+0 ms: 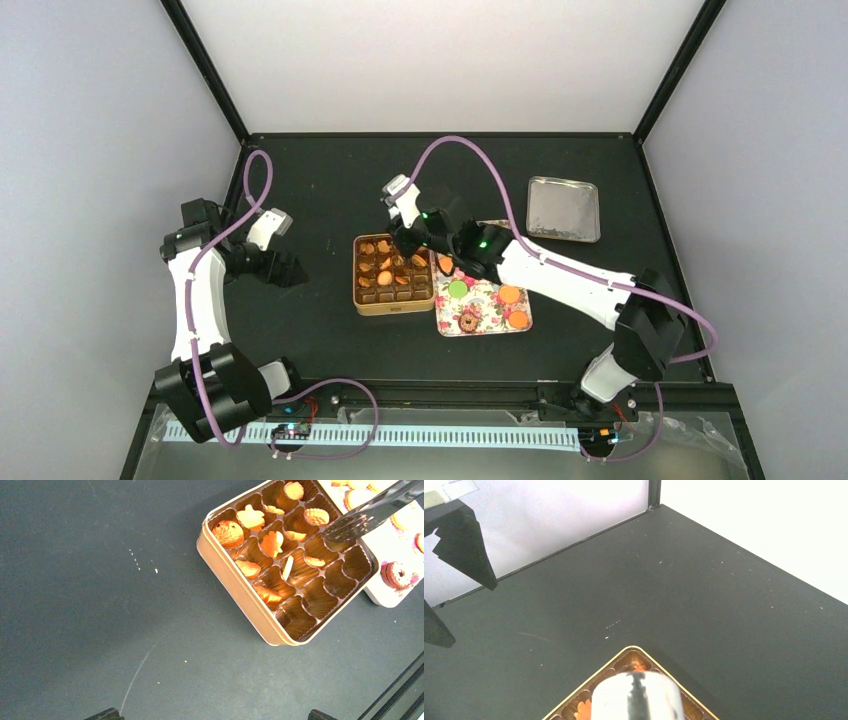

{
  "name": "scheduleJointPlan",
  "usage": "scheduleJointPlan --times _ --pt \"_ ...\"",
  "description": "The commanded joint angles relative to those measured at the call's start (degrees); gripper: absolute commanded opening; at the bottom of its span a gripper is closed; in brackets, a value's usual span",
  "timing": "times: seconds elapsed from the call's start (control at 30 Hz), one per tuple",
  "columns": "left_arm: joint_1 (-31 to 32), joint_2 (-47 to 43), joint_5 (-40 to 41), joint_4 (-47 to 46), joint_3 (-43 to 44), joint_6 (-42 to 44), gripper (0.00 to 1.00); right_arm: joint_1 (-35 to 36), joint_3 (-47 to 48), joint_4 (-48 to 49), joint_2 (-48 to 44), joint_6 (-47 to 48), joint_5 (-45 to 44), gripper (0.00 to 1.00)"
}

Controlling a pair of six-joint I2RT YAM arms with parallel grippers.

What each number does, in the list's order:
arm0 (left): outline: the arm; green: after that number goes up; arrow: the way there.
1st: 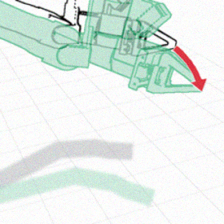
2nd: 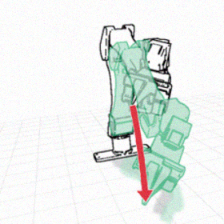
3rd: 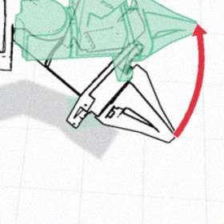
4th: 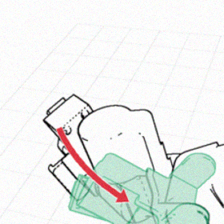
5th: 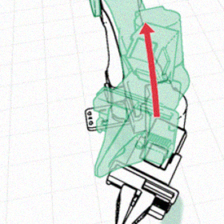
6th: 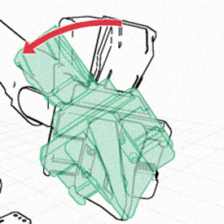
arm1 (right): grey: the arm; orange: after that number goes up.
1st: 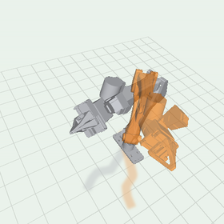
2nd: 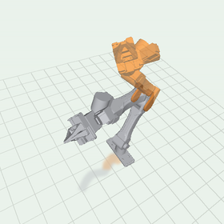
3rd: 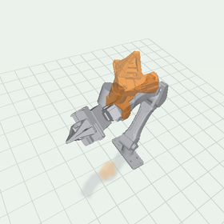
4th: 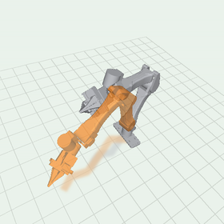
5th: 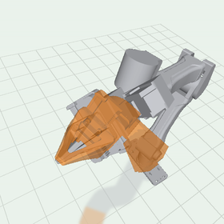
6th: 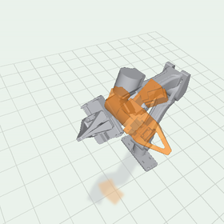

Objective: Pack the cookies
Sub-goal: Pick up the fake cookies from the plate.

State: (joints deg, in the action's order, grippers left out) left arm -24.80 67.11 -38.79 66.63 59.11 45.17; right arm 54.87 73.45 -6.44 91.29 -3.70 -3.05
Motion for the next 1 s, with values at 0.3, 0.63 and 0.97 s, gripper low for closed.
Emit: scheduleJointPlan --times 0.3,0.63,0.97 --pt "-0.37 -0.58 -0.85 0.95 1.8 0.59 0.99 -7.96 -17.32 2.44 -19.3 -2.98 -5.66 0.25" --pt "-0.35 -1.12 -0.99 1.78 2.15 0.95 0.99 -9.28 -23.98 6.23 -19.58 -5.08 -4.71 0.35" --pt "-0.38 -1.02 -1.38 2.21 3.04 0.8 0.99 -9.33 -26.23 9.29 -16.99 -4.69 -4.47 0.37"
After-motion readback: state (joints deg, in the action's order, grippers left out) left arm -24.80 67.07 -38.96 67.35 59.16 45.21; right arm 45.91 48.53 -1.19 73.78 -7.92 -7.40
